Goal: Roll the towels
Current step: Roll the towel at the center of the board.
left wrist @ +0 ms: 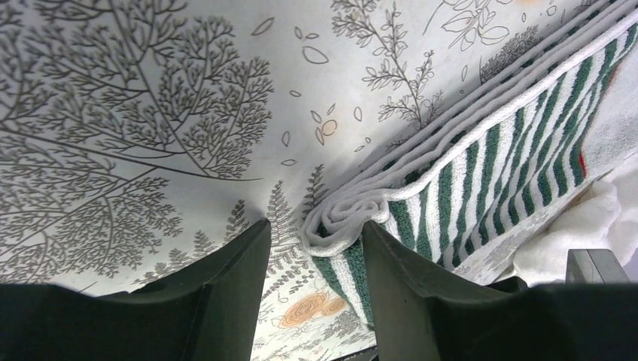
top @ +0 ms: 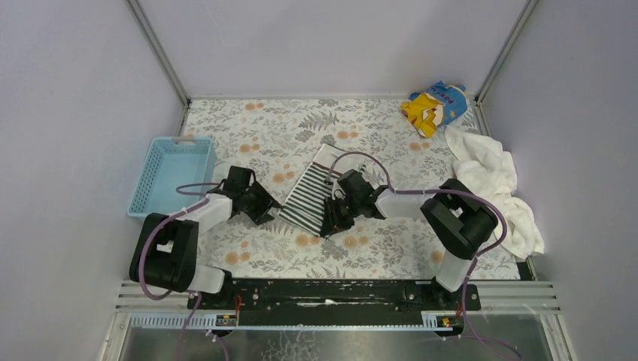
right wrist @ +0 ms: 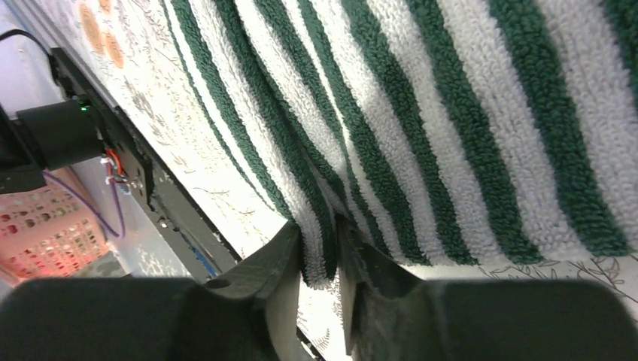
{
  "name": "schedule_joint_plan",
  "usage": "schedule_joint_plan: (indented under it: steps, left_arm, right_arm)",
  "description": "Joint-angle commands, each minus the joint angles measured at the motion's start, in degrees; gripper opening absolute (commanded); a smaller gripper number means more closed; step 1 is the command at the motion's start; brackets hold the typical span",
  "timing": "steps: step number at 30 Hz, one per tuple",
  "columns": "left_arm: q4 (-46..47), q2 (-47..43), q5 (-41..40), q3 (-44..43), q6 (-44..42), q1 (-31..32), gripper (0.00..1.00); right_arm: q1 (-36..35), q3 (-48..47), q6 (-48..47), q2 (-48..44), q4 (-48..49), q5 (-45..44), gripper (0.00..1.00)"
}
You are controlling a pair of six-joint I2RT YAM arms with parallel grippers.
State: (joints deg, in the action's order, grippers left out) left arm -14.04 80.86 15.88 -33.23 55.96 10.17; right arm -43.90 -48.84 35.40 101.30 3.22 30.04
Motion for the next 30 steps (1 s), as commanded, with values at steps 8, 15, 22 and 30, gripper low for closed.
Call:
schedule_joint_plan:
  steps: [8, 15, 22, 30]
  left_arm:
    - [-6.49, -0.78, -12.31, -0.06, -0.98, 1.47, 0.53]
    - [-6.88, -0.41, -11.80, -0.58, -0.91, 1.51, 0.54]
    - [-10.73, -10.88, -14.26, -0.59, 0.83, 0.61, 0.70]
    - [-8.51, -14.68, -7.31, 2.53, 0.42, 0.47, 0.77]
  right_arm:
    - [-0.75, -0.12, 0.20, 4.06, -0.29, -0.37, 0.18]
    - [-0.53, 0.08, 4.37, 7.10, 2.74, 2.92, 0.10]
    - [0.14, 2.55, 12.52, 11.08, 13.50, 9.32, 0.03]
    - [1.07, 4.45, 16.48, 12.79, 19.25, 11.11, 0.02]
